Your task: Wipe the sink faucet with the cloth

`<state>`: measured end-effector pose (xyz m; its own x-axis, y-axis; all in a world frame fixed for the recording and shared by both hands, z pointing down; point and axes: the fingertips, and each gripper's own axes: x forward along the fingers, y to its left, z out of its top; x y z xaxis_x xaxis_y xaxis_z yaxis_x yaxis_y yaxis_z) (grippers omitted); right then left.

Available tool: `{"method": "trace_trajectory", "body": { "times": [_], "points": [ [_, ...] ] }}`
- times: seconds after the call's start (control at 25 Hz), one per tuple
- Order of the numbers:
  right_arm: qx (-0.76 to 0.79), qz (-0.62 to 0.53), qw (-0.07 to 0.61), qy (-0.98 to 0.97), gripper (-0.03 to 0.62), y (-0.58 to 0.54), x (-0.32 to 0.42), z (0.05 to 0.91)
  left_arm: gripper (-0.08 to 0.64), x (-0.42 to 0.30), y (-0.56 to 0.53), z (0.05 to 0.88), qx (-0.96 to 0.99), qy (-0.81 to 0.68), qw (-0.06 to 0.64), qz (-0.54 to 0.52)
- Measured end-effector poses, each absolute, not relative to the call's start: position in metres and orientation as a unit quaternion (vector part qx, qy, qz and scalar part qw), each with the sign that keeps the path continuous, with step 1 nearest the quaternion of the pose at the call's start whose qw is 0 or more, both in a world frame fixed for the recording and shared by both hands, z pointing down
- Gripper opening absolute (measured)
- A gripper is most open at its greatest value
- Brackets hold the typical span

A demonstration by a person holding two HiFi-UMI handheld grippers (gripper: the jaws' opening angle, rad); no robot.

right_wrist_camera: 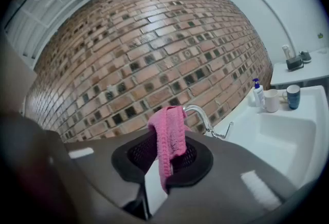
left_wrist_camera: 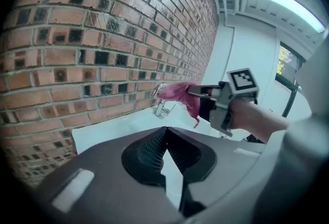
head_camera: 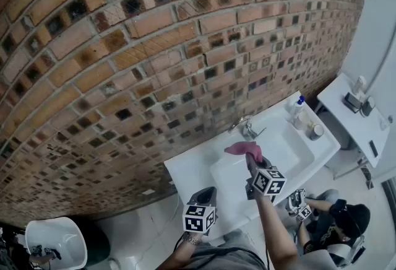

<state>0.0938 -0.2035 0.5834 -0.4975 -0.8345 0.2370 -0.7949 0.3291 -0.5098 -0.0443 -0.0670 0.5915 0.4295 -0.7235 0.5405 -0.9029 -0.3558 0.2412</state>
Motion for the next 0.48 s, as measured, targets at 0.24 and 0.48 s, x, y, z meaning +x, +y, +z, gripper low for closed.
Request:
{"method": "trace_trajectory", "body": {
  "times": [0.24, 0.48],
  "points": [
    [-0.554, -0.362, 0.026, 0.749, 0.041, -0.326, 0.122, 0.650, 0.020, -0.062, -0.094, 0.604, 0.790, -0.516, 0.265, 0.197],
    [-0.455, -0.435, 0.163, 0.759, 0.040, -0.353, 0.078, 0.646, 0.020, -0.082, -0.124, 0.591, 0.792, -0.524, 0.252, 0.187]
  ]
}}
